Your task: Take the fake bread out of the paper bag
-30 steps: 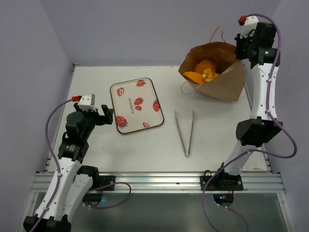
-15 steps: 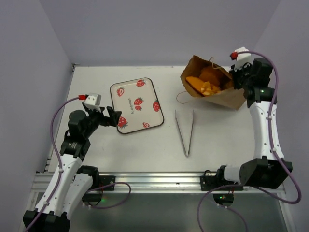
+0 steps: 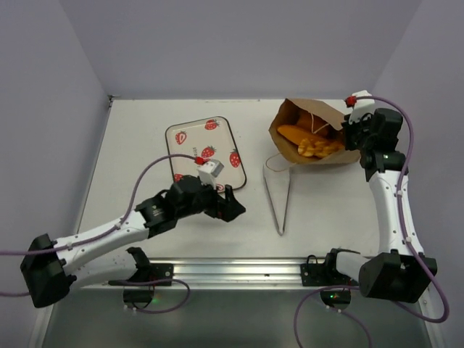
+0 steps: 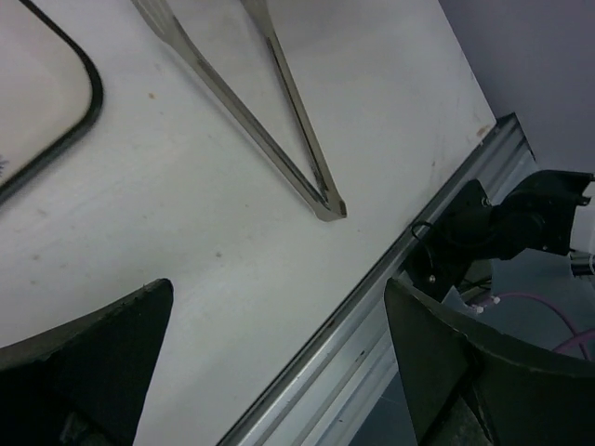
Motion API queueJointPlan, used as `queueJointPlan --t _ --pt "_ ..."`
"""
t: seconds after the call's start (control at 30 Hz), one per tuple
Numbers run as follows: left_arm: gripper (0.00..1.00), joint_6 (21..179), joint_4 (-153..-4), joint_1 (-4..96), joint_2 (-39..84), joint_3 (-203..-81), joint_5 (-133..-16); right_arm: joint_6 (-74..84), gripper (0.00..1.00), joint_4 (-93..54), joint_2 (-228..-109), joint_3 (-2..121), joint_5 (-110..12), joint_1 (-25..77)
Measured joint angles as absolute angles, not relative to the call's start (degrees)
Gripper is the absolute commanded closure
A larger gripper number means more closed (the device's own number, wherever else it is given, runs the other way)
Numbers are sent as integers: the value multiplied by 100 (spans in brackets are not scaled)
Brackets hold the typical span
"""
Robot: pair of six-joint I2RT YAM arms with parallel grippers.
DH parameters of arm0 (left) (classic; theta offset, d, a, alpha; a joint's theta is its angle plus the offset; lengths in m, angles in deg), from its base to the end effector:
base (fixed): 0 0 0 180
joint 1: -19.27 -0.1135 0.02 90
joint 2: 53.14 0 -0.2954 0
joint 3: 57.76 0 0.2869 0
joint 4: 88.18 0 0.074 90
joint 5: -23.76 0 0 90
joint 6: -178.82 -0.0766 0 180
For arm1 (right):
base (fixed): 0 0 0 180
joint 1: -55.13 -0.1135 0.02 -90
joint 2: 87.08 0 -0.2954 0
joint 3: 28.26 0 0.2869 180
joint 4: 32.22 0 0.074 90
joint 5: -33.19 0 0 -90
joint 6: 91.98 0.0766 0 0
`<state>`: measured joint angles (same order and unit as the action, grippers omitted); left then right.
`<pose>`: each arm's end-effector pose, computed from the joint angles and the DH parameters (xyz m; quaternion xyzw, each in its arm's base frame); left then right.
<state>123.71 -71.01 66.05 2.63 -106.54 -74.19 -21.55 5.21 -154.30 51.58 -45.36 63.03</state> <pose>0.1808 -0.2079 0.2615 0.1242 0.8290 -0.3985 0.3721 0.3200 -0.0290 0.3860 -0.1387 0.8285 -0.0456 0.5406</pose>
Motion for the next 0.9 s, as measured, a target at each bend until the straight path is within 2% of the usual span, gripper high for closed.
queueJointPlan --t 0.13,0.27,0.57,0.9 --pt "2 13195 -7070 8109 1397 -11146 -6369 -1740 100 355 -15430 4911 -4460 6303" --pt "1 13827 -7000 8758 2864 -11966 -5574 -1396 100 246 -15417 4669 -4342 6303" --pt "0 14782 -6060 9189 5214 -13999 -4481 -846 100 -58 -15163 4295 -4075 6306" --pt "0 14874 -5321 9161 6545 -15279 -3994 -758 100 -172 -14965 3943 -3953 6308"
